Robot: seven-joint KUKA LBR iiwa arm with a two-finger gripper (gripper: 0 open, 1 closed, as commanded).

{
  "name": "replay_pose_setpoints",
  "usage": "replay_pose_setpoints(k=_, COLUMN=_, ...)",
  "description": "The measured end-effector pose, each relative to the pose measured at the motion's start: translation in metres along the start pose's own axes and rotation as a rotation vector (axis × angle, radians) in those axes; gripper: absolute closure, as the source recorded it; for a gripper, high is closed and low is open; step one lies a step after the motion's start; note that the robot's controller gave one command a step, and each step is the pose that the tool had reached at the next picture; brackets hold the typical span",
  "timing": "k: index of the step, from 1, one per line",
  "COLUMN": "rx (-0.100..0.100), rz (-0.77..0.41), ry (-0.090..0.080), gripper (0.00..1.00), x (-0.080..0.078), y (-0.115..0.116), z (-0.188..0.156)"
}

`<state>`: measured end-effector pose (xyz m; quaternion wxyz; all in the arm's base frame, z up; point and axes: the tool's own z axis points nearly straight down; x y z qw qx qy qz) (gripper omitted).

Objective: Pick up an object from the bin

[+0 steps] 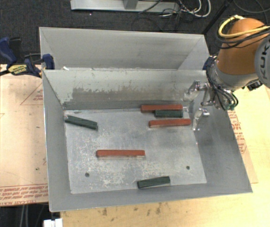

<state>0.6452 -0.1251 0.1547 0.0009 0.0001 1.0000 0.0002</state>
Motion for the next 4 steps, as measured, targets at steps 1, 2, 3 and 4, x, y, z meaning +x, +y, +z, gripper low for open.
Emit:
replay_pose_setpoints(k=1, rx=0.0, rz=0.0, ry=0.0, gripper=0.0, x=0.0, y=0.0, z=0.0)
replay_pose_setpoints(k=2, rx=0.0, rz=0.217, ry=-0.004, gripper=1.0, x=0.019, y=0.021, z=0.078)
replay_pose_setpoints(k=3, rx=0.0, rz=0.217, ry=-0.004, gripper=1.0, x=0.019, y=0.021, z=0.078)
replay_pose_setpoints(k=4, rx=0.0, rz=0.14, ry=-0.003, gripper=1.0, x=0.021, y=0.035, z=-0.058)
